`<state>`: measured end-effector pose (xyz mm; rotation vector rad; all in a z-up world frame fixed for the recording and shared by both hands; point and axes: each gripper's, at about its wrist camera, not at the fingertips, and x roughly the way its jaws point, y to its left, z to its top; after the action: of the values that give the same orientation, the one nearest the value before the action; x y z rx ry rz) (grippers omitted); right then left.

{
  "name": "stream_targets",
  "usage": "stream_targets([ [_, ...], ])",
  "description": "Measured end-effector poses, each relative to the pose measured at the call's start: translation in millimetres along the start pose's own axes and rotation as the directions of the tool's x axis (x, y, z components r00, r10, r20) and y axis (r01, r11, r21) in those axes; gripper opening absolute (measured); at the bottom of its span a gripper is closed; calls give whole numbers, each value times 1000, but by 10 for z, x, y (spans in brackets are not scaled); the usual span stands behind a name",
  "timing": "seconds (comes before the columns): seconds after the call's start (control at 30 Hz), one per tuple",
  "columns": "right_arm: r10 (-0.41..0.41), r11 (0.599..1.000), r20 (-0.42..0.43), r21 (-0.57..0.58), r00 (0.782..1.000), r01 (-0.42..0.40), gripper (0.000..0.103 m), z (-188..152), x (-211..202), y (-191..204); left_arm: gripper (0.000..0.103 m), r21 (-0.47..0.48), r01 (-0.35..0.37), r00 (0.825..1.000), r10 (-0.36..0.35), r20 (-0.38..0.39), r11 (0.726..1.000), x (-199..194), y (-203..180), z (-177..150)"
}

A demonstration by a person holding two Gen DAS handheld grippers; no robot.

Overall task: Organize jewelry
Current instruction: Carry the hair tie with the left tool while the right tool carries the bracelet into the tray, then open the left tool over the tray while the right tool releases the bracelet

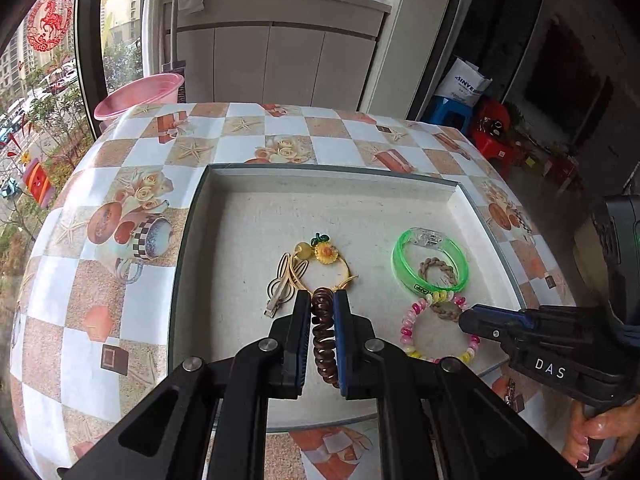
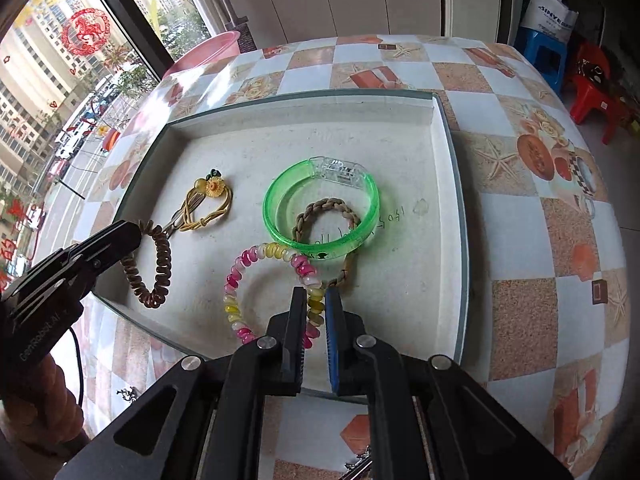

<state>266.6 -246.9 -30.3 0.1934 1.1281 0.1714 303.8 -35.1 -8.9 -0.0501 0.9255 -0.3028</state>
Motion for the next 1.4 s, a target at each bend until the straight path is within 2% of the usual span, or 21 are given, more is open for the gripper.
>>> stream_targets([
  [0.43, -67, 997, 66, 44, 996, 65, 10, 293, 131, -176, 24, -7, -67, 998, 67, -18, 998, 370, 55, 111],
  [0.83, -46, 998, 54, 37, 997, 44, 11, 229, 149, -154, 25, 9, -143, 990, 143, -22, 990, 405, 21, 59],
  [0.9, -32, 998, 61, 48, 998, 29, 15, 237, 127, -170, 25, 25, -155, 988, 155, -12, 988, 378, -24, 58],
  [0.93, -24, 998, 65, 56, 998, 20, 26, 238, 108, -178, 25, 37, -162, 987, 162, -5, 986, 363, -52, 59],
  [0.97, -12, 998, 68, 67, 998, 7, 46, 239, 87, -189, 25, 48, -167, 986, 168, 1, 985, 352, -77, 62],
  [1.03, 17, 996, 87, 83, 996, -24, 60, 243, 26, -205, 25, 70, -184, 983, 183, 15, 980, 331, -131, 65],
  [1.23, 48, 994, 156, 89, 987, -63, 61, 259, -225, -187, 25, 92, -188, 982, 185, 36, 978, 252, -224, 76],
  [1.4, 38, 993, 182, 106, 983, -58, 61, 275, -355, -238, 25, 99, -187, 982, 183, 48, 977, 183, -255, 109],
])
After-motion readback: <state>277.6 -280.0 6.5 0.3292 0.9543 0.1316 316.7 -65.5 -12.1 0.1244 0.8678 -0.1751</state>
